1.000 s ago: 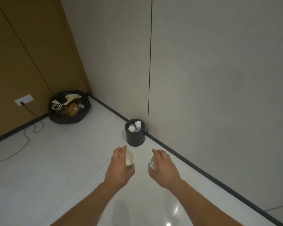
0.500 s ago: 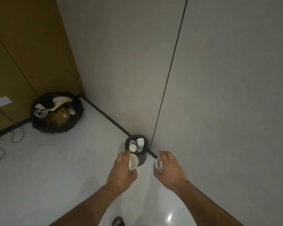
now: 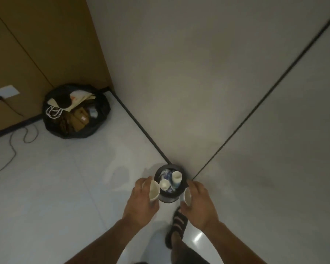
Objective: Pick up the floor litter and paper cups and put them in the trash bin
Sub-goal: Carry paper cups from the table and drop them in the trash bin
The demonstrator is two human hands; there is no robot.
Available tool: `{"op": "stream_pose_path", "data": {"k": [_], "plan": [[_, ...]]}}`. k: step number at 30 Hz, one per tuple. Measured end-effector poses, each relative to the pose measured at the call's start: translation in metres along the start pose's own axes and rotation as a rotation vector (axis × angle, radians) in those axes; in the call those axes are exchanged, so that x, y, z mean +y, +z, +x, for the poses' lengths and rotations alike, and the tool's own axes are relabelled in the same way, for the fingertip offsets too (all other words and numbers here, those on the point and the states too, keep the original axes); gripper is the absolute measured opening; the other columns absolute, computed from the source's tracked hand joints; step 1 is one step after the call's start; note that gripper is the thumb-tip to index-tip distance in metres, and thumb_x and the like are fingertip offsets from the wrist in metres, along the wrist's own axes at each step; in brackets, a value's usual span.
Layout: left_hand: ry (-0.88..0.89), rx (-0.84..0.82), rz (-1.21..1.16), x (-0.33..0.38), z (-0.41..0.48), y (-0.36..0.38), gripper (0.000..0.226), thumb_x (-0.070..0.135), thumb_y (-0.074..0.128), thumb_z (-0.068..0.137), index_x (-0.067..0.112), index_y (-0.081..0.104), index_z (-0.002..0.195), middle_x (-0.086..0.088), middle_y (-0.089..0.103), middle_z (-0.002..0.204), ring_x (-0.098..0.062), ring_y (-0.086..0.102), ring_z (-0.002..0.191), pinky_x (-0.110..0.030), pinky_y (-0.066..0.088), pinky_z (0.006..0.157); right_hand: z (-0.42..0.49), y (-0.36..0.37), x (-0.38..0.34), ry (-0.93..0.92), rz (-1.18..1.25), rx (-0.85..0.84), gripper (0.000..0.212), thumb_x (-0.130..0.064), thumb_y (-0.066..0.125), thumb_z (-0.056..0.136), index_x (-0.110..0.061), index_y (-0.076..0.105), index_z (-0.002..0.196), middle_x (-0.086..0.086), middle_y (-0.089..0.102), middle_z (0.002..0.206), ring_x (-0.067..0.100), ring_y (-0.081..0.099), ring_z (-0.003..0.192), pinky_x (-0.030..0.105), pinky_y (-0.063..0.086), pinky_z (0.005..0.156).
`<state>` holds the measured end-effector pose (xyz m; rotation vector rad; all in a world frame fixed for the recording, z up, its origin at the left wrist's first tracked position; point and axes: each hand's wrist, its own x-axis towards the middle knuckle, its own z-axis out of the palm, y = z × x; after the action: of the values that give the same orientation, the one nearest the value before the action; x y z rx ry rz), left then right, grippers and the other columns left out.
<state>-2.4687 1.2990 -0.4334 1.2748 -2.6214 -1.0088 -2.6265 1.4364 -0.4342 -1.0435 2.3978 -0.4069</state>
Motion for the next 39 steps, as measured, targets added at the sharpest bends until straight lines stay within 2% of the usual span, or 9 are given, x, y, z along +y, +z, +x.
{"op": "stream_pose_path", "data": {"k": [4, 11, 14, 18, 24, 28, 32, 35, 39], "plan": [[-0.122, -0.012, -0.031, -0.011, 0.061, 0.037, 0.079, 0.035, 0.071, 0.081, 0.026, 0.026, 0.146, 0.004, 0.028, 0.144, -0.015, 0.042, 0.122, -0.022, 0.043, 0.095, 0.088, 0.018, 0.024, -0.021, -0.031, -0.077, 0.075, -0.047, 0.061, 0.089, -0.023, 0.023, 0.15, 0.0, 0.032, 0.152, 0.018, 0.035, 0.136, 0.018, 0.03, 0.102], [-0.224, -0.012, -0.132, -0.074, 0.153, 0.154, 0.08, 0.031, 0.078, 0.075, 0.024, 0.033, 0.14, 0.01, 0.033, 0.135, -0.007, 0.044, 0.111, -0.016, 0.043, 0.08, 0.236, 0.099, 0.078, -0.045, -0.04, -0.157, 0.074, -0.036, 0.071, 0.085, -0.017, 0.031, 0.144, 0.005, 0.043, 0.141, 0.021, 0.048, 0.125, 0.024, 0.047, 0.094], [-0.182, -0.005, -0.168, -0.107, 0.195, 0.214, 0.077, 0.027, 0.079, 0.075, 0.02, 0.036, 0.138, 0.006, 0.035, 0.135, -0.005, 0.043, 0.108, -0.016, 0.042, 0.079, 0.289, 0.15, 0.107, -0.021, -0.024, -0.127, 0.075, -0.036, 0.071, 0.084, -0.016, 0.032, 0.145, 0.006, 0.043, 0.141, 0.023, 0.049, 0.124, 0.029, 0.052, 0.092], [-0.168, -0.035, -0.164, -0.144, 0.238, 0.285, 0.077, 0.023, 0.078, 0.076, 0.017, 0.035, 0.14, -0.001, 0.033, 0.138, -0.02, 0.045, 0.119, -0.03, 0.05, 0.087, 0.333, 0.213, 0.144, -0.039, -0.065, -0.116, 0.077, -0.033, 0.073, 0.083, -0.015, 0.032, 0.145, 0.009, 0.042, 0.142, 0.027, 0.047, 0.124, 0.03, 0.05, 0.089], [-0.051, -0.162, 0.029, -0.176, 0.25, 0.353, 0.081, 0.025, 0.079, 0.074, 0.014, 0.035, 0.141, -0.009, 0.039, 0.137, -0.025, 0.045, 0.119, -0.027, 0.038, 0.092, 0.354, 0.271, 0.182, -0.11, -0.179, -0.148, 0.079, -0.038, 0.071, 0.084, -0.014, 0.031, 0.148, 0.011, 0.04, 0.145, 0.029, 0.043, 0.129, 0.036, 0.047, 0.097], [0.012, -0.123, 0.184, -0.187, 0.25, 0.37, 0.081, 0.028, 0.08, 0.07, 0.015, 0.04, 0.139, -0.012, 0.046, 0.131, -0.03, 0.046, 0.117, -0.034, 0.036, 0.097, 0.351, 0.293, 0.195, -0.135, -0.209, -0.194, 0.081, -0.041, 0.069, 0.085, -0.014, 0.029, 0.149, 0.012, 0.037, 0.148, 0.029, 0.04, 0.133, 0.036, 0.045, 0.099], [0.006, -0.185, 0.309, -0.2, 0.254, 0.383, 0.094, 0.054, 0.063, 0.075, 0.024, 0.012, 0.148, -0.016, 0.024, 0.153, -0.039, 0.015, 0.143, -0.055, 0.017, 0.113, 0.343, 0.312, 0.205, -0.199, -0.331, -0.215, 0.092, -0.049, 0.07, 0.082, -0.013, 0.024, 0.153, 0.014, 0.029, 0.155, 0.032, 0.028, 0.143, 0.048, 0.036, 0.111], [-0.023, -0.208, 0.356, -0.214, 0.259, 0.393, 0.108, 0.073, 0.049, 0.075, 0.023, -0.009, 0.15, -0.014, -0.004, 0.159, -0.033, -0.014, 0.145, -0.056, 0.002, 0.114, 0.335, 0.325, 0.212, -0.22, -0.396, -0.217, 0.104, -0.053, 0.07, 0.078, -0.011, 0.015, 0.155, 0.015, 0.016, 0.161, 0.034, 0.012, 0.149, 0.054, 0.023, 0.117], [-0.012, -0.213, 0.361, -0.22, 0.26, 0.4, 0.118, 0.074, 0.056, 0.07, 0.022, -0.014, 0.15, -0.013, -0.009, 0.159, -0.031, -0.022, 0.143, -0.055, -0.001, 0.113, 0.33, 0.335, 0.218, -0.222, -0.444, -0.225, 0.111, -0.056, 0.068, 0.077, -0.01, 0.003, 0.155, 0.016, 0.004, 0.162, 0.034, 0.0, 0.149, 0.053, 0.014, 0.119]]}}
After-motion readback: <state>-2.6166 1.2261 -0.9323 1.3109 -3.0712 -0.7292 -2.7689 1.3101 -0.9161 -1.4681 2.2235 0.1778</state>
